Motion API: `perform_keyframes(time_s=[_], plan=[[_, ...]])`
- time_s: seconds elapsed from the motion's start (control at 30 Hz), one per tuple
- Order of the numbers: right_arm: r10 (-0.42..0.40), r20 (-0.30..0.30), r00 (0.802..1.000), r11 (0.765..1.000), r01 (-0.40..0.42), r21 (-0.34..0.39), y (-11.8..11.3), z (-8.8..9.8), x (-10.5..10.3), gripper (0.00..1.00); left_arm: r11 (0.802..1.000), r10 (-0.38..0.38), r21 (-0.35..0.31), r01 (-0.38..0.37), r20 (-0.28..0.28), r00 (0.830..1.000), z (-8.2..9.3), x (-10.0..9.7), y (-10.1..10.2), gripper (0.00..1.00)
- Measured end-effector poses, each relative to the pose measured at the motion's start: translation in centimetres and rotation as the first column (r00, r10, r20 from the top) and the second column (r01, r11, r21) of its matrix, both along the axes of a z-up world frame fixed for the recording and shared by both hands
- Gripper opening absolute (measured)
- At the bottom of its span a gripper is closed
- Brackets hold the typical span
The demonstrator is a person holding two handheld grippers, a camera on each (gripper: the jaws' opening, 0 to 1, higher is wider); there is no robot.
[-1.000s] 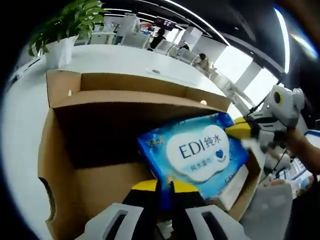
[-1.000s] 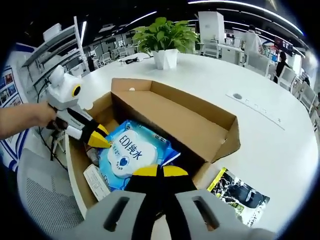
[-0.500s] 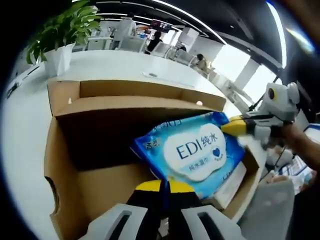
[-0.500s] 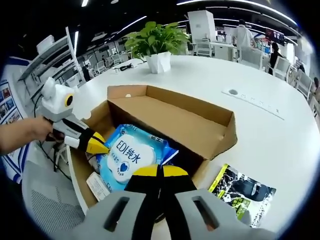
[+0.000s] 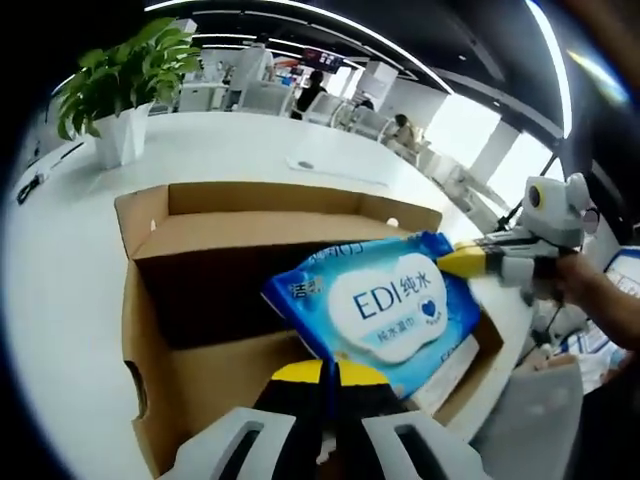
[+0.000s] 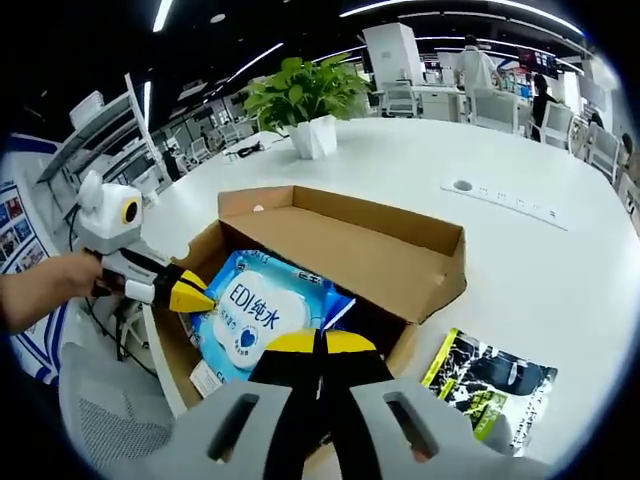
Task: Operate the shoe box by opening the lid, removing the specified soft item, and placing it in the target area until the item is outside and the box remains undamaged.
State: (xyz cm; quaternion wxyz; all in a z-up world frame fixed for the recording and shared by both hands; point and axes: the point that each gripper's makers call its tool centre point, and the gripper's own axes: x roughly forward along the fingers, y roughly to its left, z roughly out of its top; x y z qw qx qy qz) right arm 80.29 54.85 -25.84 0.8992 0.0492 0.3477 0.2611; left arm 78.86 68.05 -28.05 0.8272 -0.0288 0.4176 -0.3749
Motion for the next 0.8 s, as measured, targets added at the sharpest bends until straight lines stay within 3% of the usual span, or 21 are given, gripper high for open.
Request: perform_keyframes(time_s=[0.53,0.8], plan=[[-0.048,0.017,0.999,0.998,0.047,0.046,-1.8,2.2,-0.1,0.00,1.000,-0.005,-0.019,0.006,0.034,0.999,3.8,0.0,-1.3,0.01],[-0.079,0.018,0.997,0.996,0.078,0.050,-3.3,2.7,-0.5,0.00,1.000,-0.005,-0.019,0.006,0.041,0.999,4.7,0.4,-2.6,0.01]])
